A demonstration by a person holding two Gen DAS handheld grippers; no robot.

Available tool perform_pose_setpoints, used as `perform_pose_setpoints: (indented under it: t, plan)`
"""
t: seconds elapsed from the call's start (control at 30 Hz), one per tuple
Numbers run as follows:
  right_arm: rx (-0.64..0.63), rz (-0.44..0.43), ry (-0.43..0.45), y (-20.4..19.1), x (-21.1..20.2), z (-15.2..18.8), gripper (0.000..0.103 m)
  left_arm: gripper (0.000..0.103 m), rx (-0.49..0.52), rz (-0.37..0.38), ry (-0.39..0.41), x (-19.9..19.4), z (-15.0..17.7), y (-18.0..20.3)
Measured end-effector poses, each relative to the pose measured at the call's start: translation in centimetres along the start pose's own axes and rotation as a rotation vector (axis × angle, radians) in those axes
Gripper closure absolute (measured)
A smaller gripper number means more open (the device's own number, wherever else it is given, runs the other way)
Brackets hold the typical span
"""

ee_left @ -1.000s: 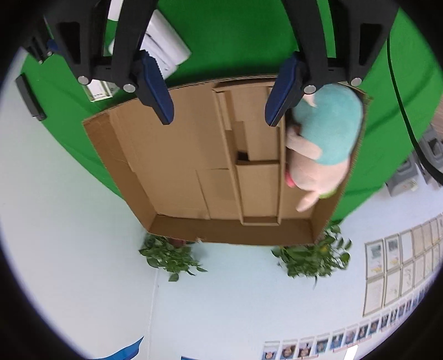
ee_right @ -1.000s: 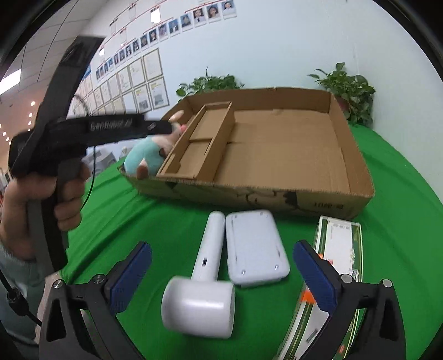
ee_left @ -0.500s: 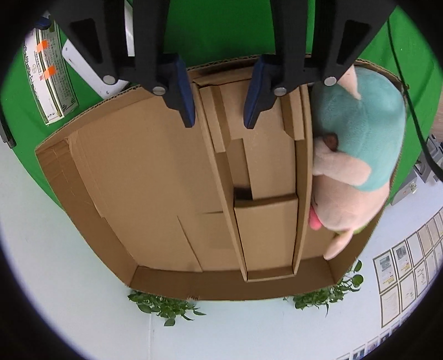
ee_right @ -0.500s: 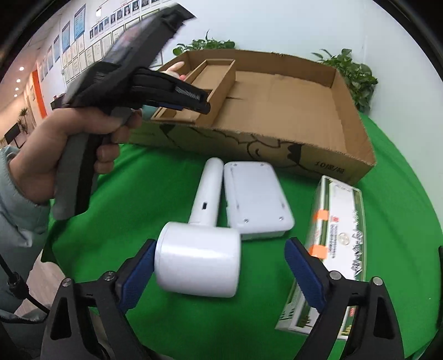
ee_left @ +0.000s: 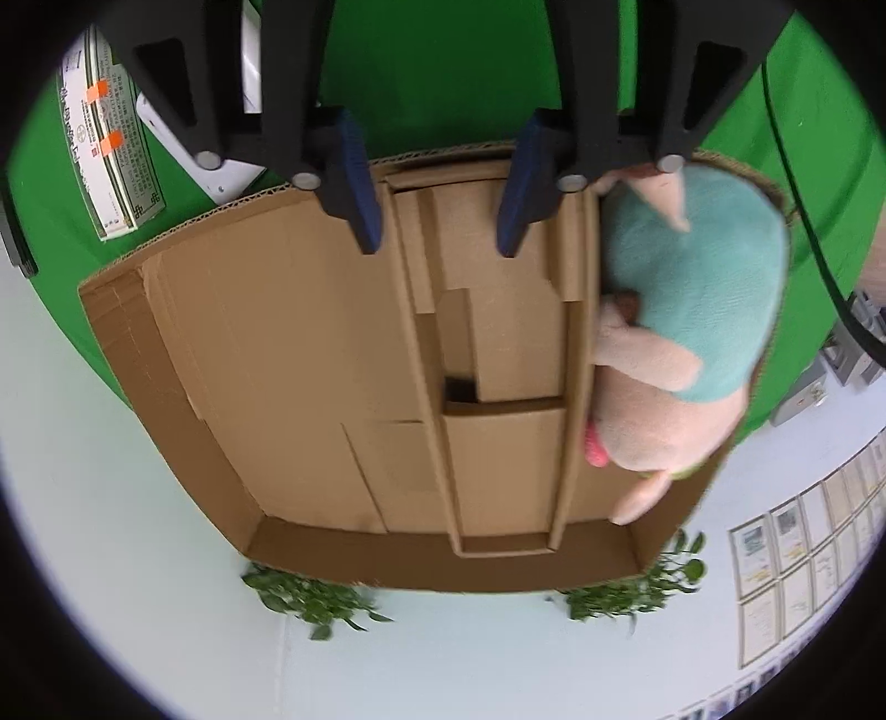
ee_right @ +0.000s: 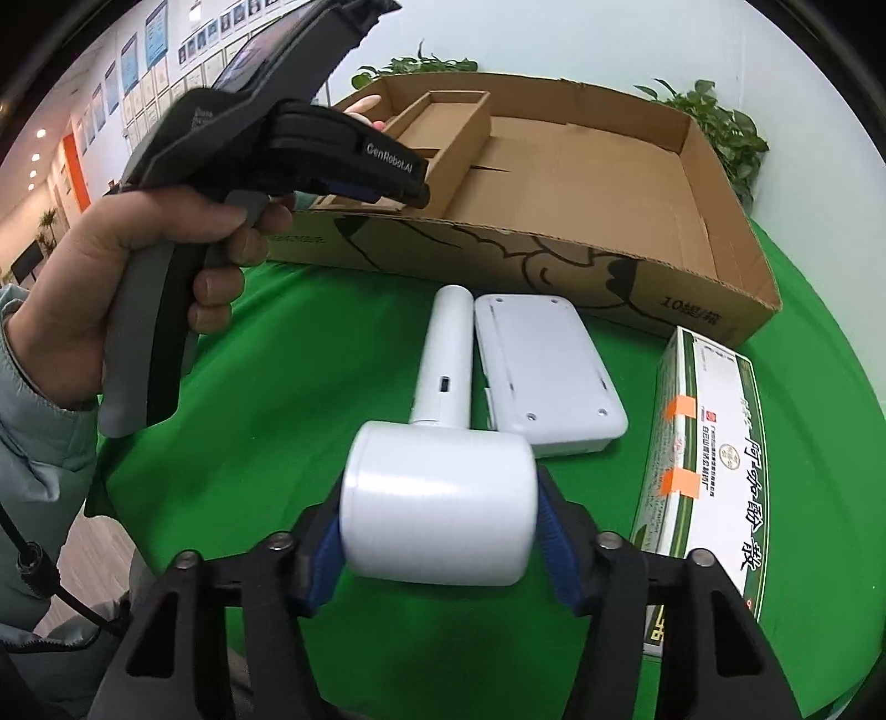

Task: Organize objects
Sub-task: 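Grasp the white hair dryer head with the right tool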

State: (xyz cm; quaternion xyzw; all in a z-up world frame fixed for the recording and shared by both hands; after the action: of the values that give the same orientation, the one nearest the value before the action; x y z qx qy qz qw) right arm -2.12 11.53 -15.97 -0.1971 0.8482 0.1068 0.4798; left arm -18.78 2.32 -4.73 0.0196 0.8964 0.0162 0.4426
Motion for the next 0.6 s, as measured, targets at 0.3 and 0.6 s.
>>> perform_pose_setpoints:
  t: [0.3, 0.6]
  plan:
    - [0.026, -0.003, 0.020, 0.6, -0.5, -0.2, 0.017, 0.018, -0.011, 0.021, 0.177, -7.2, 1.9, -1.6]
    - [-0.019, -0.019, 0.044, 0.6, -2.0, -0.2, 0.027, 0.018, -0.047, 0.424, -0.086, -3.5, 6.3, 1.2]
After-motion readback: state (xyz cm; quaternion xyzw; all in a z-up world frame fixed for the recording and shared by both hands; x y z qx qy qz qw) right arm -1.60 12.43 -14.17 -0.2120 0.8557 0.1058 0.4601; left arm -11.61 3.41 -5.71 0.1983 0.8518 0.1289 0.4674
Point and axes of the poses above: each gripper's, at about its wrist camera, not at the fingertips, and x roughly the way its jaws point, y to its right, z to its underside, the point moved 4 cm from there along x, roughly the way its jaws point, and after that the axes turned 9 degrees about -y, right-handed, at the moved point
